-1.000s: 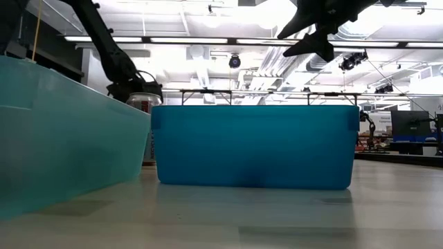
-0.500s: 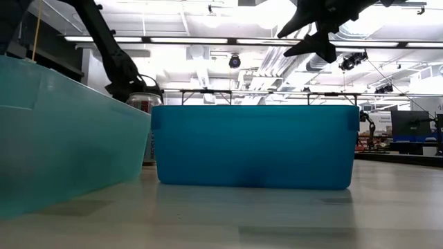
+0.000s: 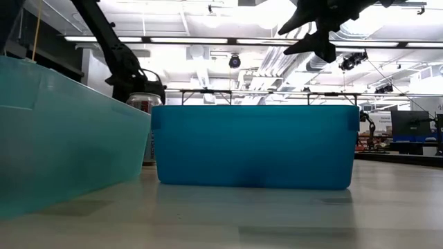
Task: Sort candy
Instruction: Put the brown-white chocolate into the blue bin
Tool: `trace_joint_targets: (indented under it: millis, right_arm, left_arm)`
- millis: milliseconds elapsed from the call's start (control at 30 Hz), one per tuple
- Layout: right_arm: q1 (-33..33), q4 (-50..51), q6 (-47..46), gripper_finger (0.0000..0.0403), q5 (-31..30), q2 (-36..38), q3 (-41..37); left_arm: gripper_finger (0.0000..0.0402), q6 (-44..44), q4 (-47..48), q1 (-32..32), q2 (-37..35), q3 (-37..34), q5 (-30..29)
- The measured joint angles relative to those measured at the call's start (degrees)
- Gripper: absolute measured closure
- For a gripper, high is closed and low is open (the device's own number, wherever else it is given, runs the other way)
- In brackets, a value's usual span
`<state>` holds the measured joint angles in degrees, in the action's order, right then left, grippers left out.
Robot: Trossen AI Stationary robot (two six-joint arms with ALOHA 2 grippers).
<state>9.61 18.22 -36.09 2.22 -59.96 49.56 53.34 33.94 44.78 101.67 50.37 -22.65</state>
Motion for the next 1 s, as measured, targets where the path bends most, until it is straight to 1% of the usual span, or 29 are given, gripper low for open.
trace_joint_targets:
  millis: [133,267,400,467,567,633,667,733,800,867,900,933,1000]
  right_arm:
    - [0.0,0.0,0.0,0.0195,0.3,0.0,0.0]
    - [0.0,0.0,-0.1,0.0195,0.3,0.0,0.0]
    - [0.0,0.0,-0.1,0.0195,0.2,0.0,0.0]
    - [0.0,0.0,0.0,0.0195,0.2,0.0,0.0]
    - [0.0,0.0,0.0,0.0195,0.2,0.0,0.0]
    - [0.0,0.0,-0.1,0.0195,0.2,0.0,0.0]
    - [0.0,0.0,-0.1,0.0195,0.2,0.0,0.0]
    - [0.0,0.0,-0.1,0.0195,0.2,0.0,0.0]
    - [0.2,-0.1,-0.1,0.0195,0.2,0.0,0.0]
    - [0.2,-0.1,-0.1,0.0195,0.0,0.0,0.0]
    - [0.2,-0.1,0.0,0.0195,-0.1,0.0,0.0]
    - [0.2,0.0,0.0,0.0195,-0.1,0.0,0.0]
    - [0.6,0.0,0.0,0.0195,-0.1,0.0,0.0]
  left_arm:
    - [0.0401,1.2,-0.5,-3.2,-1.3,-2.4,0.5]
    - [0.0401,3.7,-0.6,-7.9,-3.8,-5.2,0.5]
    - [0.0401,7.8,0.0,-12.7,-6.2,-7.2,1.6]
    - [0.0402,9.5,0.4,-14.6,-7.9,-7.3,3.1]
    - [0.0402,10.0,1.3,-15.7,-12.0,-7.2,3.2]
    - [0.0402,8.6,0.5,-12.6,-15.3,-6.2,-2.2]
    - [0.0402,7.5,-0.1,-9.6,-16.4,-5.8,-5.3]
    - [0.0402,4.1,-0.9,-3.0,-17.0,-5.4,-7.8]
    - [0.0402,-0.2,-1.8,3.6,-16.1,-4.8,-6.6]
    - [0.0402,-2.2,-4.2,9.1,-14.6,-3.4,-5.3]
    - [0.0402,-1.9,-4.8,10.5,-13.6,-2.7,-5.4]
    - [0.0402,-1.2,-4.6,10.8,-12.6,-2.0,-6.5]
    - [0.0402,0.3,-5.4,10.8,-9.6,-0.2,-5.9]
